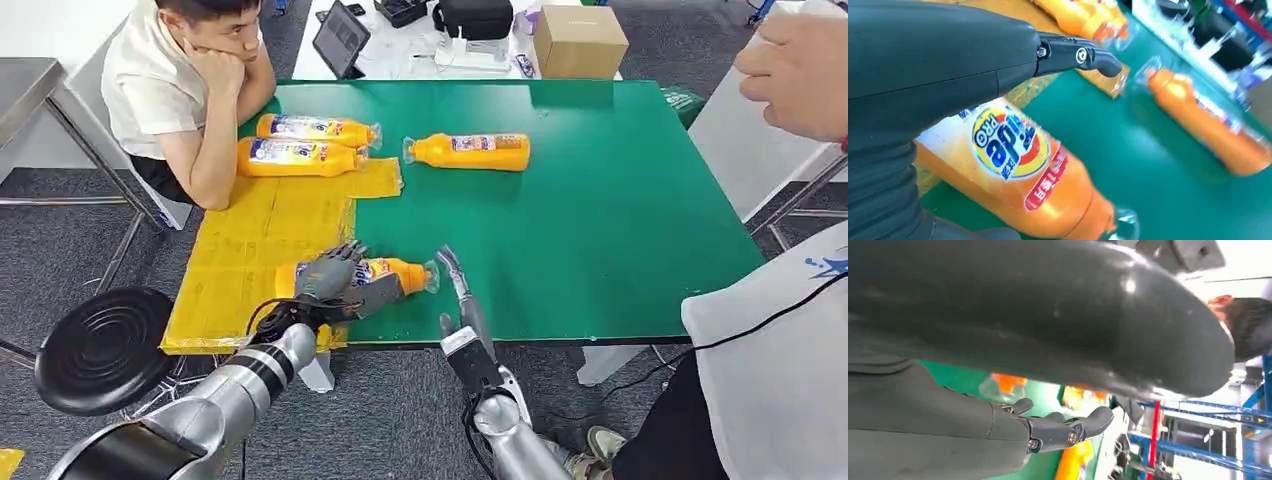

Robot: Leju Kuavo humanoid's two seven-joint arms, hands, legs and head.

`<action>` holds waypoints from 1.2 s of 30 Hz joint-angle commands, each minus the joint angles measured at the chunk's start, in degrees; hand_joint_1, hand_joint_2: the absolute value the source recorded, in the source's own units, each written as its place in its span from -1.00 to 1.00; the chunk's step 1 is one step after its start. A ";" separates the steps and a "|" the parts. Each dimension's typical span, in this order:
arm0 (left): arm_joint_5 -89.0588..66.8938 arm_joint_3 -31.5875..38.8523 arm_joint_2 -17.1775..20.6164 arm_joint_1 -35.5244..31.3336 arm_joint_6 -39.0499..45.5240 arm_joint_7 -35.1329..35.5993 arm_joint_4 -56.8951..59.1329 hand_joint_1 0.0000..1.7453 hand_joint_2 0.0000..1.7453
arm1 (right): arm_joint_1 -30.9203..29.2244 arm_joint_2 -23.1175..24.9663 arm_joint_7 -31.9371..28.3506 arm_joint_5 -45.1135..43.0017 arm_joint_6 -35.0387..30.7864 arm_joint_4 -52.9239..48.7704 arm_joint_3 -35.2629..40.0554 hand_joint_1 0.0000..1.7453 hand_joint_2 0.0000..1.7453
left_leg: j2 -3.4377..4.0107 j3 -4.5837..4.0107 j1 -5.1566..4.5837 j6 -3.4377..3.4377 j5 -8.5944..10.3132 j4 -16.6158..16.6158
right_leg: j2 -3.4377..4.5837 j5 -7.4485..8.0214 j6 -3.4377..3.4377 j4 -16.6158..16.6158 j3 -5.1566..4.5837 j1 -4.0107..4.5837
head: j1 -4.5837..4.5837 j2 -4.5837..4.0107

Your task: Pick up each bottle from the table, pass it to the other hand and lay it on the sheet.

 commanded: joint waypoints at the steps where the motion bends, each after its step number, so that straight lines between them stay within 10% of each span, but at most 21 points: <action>1: 2.94 0.78 1.31 4.50 4.49 -1.23 -10.52 -1.00 1.00 | 1.25 0.21 -0.09 -0.30 0.15 -2.14 -5.19 -1.00 -1.00 | 0.13 0.20 0.02 -0.08 -0.10 -0.03 | 0.07 -0.07 -0.11 -0.03 0.17 0.03 | 0.00 0.00; 19: 6.48 -6.37 1.54 9.98 12.23 -3.61 -19.82 -1.00 1.00 | 4.29 3.03 -0.09 -5.86 7.02 -6.06 -12.59 -1.00 -1.00 | 0.12 0.20 0.05 -0.12 -0.15 0.01 | 0.04 -0.12 -0.15 -0.01 0.16 0.07 | -0.02 0.00; 28: 37.27 -8.55 3.29 18.49 -0.94 -0.21 -31.55 -1.00 1.00 | 9.02 7.11 8.00 -12.22 -0.65 -14.33 -12.46 -1.00 -1.00 | 0.20 0.14 0.01 -0.09 -0.16 -0.03 | 0.15 -0.11 -0.12 -0.01 0.06 0.02 | 0.00 0.00; 29: 39.77 -8.78 4.00 19.80 -1.16 -0.35 -32.40 -1.00 -1.00 | 9.15 6.82 10.15 -12.39 -3.39 -14.53 -11.26 -1.00 -1.00 | 0.20 0.24 0.02 -0.12 -0.20 -0.04 | 0.13 -0.16 -0.15 -0.01 0.17 0.04 | -0.02 0.00; 32: 47.20 -7.83 5.18 24.03 -2.68 -1.62 -37.14 -1.00 -1.00 | 9.78 5.64 2.25 -5.49 -14.95 -17.62 -8.96 -1.00 -1.00 | 0.35 0.28 0.00 -0.13 -0.22 -0.11 | 0.28 -0.11 -0.14 -0.09 0.15 0.02 | 0.00 0.00; 33: 49.83 -7.40 5.76 25.12 -2.73 -2.24 -39.97 -1.00 1.00 | 8.86 0.84 1.96 2.33 -16.23 -19.70 -4.52 -1.00 -1.00 | 0.27 0.17 0.02 -0.11 -0.20 -0.07 | 0.21 -0.09 -0.12 -0.07 0.09 0.03 | -0.02 0.00; 34: 52.07 -6.56 6.40 25.60 -2.02 -2.22 -42.03 -1.00 1.00 | 8.67 -2.88 1.30 10.24 -19.13 -21.96 -3.31 -1.00 -1.00 | 0.42 0.35 0.03 -0.17 -0.32 -0.05 | 0.33 -0.18 -0.19 -0.04 0.21 0.04 | -0.02 0.00; 35: 53.24 -5.93 6.95 25.49 -1.60 -2.18 -43.18 -1.00 1.00 | 9.38 -3.64 1.21 11.05 -20.74 -23.37 -5.92 -1.00 1.00 | 0.32 0.16 0.03 -0.11 -0.24 -0.02 | 0.24 -0.12 -0.12 -0.04 0.06 0.04 | 0.00 0.00; 36: 52.59 -5.43 7.88 25.58 -1.34 -3.88 -44.22 -1.00 1.00 | 9.33 -4.21 2.93 11.20 -19.59 -23.50 -7.61 -1.00 1.00 | 0.20 0.03 0.02 -0.10 -0.18 -0.01 | 0.14 -0.10 -0.11 -0.03 -0.03 0.03 | 0.00 0.00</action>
